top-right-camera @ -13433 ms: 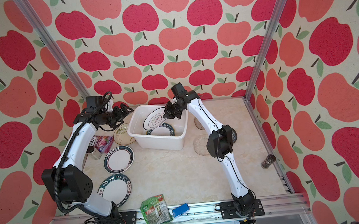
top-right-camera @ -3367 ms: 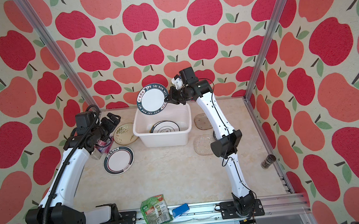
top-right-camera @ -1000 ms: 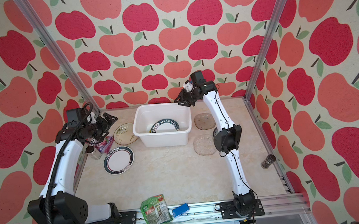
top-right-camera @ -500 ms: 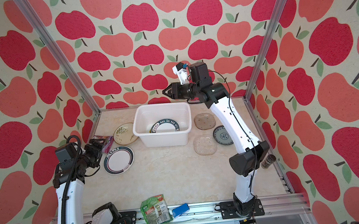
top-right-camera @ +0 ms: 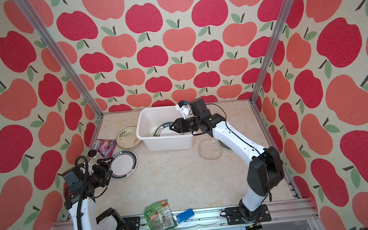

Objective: Place the plates into the plastic bin on the countertop
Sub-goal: Place the plate in the plastic bin, then move the plate at the center of the table.

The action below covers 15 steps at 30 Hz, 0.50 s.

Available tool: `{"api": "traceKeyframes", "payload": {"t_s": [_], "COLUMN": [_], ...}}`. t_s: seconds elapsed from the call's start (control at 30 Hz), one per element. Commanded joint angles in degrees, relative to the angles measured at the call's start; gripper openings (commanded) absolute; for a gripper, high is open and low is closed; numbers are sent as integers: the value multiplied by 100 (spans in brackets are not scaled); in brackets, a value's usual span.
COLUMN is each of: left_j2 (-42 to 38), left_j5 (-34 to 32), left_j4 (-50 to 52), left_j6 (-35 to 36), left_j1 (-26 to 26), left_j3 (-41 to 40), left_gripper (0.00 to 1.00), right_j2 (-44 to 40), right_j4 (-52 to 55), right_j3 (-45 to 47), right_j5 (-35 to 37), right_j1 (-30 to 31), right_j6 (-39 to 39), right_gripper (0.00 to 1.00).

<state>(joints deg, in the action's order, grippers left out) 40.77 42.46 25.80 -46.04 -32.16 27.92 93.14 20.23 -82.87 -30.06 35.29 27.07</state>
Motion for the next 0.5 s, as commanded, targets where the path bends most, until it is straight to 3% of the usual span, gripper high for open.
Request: {"api": "traceKeyframes", "payload": {"t_s": [0.0,0.07,0.47], "left_j2": [-2,-146,-827], "left_j5": [-66,36,-855], "left_j4": [339,41,244], "left_j6": [535,367,-252], "left_j1": [-45,40,591], "left_j3": [-35,-227,-975], "left_gripper": [85,83,80], "right_j2": [-263,-297,-84], "right_j4": [-635,-856,-1135], "right_j3": [254,449,701], "right_j5": [-95,-129,-377], "right_j1": [84,96,107], "right_j6": [75,134,234], "right_gripper": [35,34,33]}}
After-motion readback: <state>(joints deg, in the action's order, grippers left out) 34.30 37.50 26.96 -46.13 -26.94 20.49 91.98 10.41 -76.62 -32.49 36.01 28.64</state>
